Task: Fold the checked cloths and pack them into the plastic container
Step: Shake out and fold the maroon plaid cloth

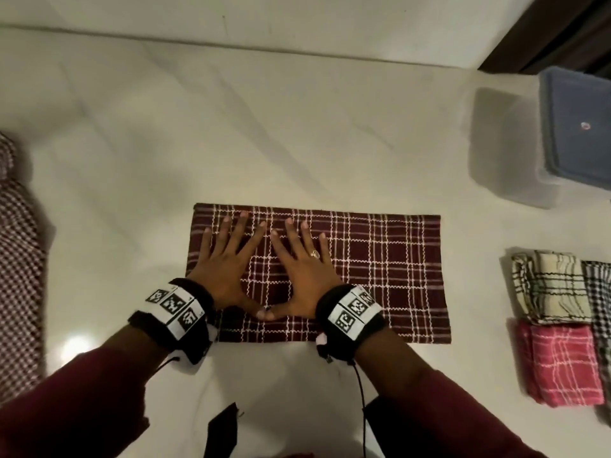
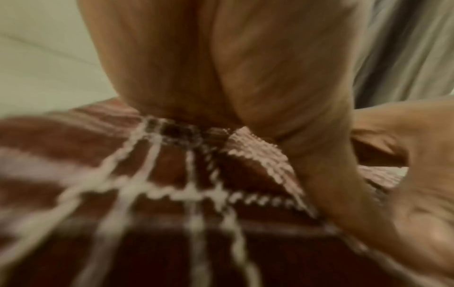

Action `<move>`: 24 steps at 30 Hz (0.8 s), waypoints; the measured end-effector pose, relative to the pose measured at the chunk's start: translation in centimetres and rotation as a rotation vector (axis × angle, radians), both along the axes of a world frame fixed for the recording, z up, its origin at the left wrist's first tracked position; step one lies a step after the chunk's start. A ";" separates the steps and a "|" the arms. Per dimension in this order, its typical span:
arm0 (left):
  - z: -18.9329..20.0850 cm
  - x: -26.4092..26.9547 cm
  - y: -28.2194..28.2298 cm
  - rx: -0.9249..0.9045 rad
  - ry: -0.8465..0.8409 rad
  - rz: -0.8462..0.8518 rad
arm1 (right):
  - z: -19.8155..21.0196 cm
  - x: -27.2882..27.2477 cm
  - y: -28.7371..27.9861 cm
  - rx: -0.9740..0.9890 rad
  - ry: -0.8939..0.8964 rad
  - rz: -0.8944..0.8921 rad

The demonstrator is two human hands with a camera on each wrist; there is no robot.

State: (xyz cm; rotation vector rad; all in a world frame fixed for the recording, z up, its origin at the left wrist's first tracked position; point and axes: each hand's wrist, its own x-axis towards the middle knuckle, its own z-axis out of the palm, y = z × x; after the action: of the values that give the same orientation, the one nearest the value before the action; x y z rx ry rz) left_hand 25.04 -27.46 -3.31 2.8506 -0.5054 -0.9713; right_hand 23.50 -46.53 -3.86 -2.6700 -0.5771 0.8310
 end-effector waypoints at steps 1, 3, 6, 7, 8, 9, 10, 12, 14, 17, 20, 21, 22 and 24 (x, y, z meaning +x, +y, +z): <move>-0.2 0.0 0.4 0.004 0.015 0.005 | -0.5 0.1 0.0 -0.022 -0.002 0.016; -0.3 0.0 0.6 0.000 0.023 -0.012 | -0.7 -0.3 -0.9 -0.060 -0.017 0.033; 0.0 0.2 0.4 -0.023 0.033 -0.011 | -0.3 -0.7 -4.0 -0.102 -0.014 0.065; 0.1 0.3 0.4 -0.033 0.035 -0.005 | -0.1 -0.8 -5.6 -0.123 -0.016 0.051; 0.1 0.4 0.4 -0.040 0.035 -0.002 | 0.2 -1.0 -7.3 -0.145 -0.014 0.014; 0.2 0.4 0.3 -0.045 0.034 -0.001 | 0.5 -1.3 -9.2 -0.168 -0.009 -0.044; 0.3 0.5 0.3 -0.045 0.037 0.003 | 0.8 -1.7 -11.1 -0.193 0.002 -0.114; 0.6 0.3 0.2 -0.039 0.045 0.002 | 1.3 -2.7 -14.2 -0.236 0.041 -0.247; 0.6 0.1 0.3 -0.031 0.046 -0.007 | 1.7 -3.4 -16.3 -0.262 0.068 -0.323; 1.3 0.5 0.2 -0.023 0.067 0.016 | 2.4 -4.2 -17.3 -0.241 0.066 -0.381; 1.6 -0.4 0.7 -0.123 0.020 0.082 | 2.1 -7.1 -16.5 -0.139 -0.085 -0.373; 2.0 -1.4 0.9 -0.190 -0.010 0.102 | 2.2 -8.6 -15.6 -0.091 -0.136 -0.358; 2.5 -2.9 1.1 -0.256 -0.035 0.106 | 2.1 -10.3 -14.8 -0.029 -0.173 -0.345; 3.3 -6.0 1.0 -0.324 -0.031 0.096 | 1.6 -12.8 -13.2 0.098 -0.222 -0.367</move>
State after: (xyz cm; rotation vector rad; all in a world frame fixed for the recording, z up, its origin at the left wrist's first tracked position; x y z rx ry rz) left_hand 19.06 -26.46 -0.05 2.5767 -0.4747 -0.7529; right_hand 10.70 -59.76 -2.29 -2.6754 -0.1571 0.3977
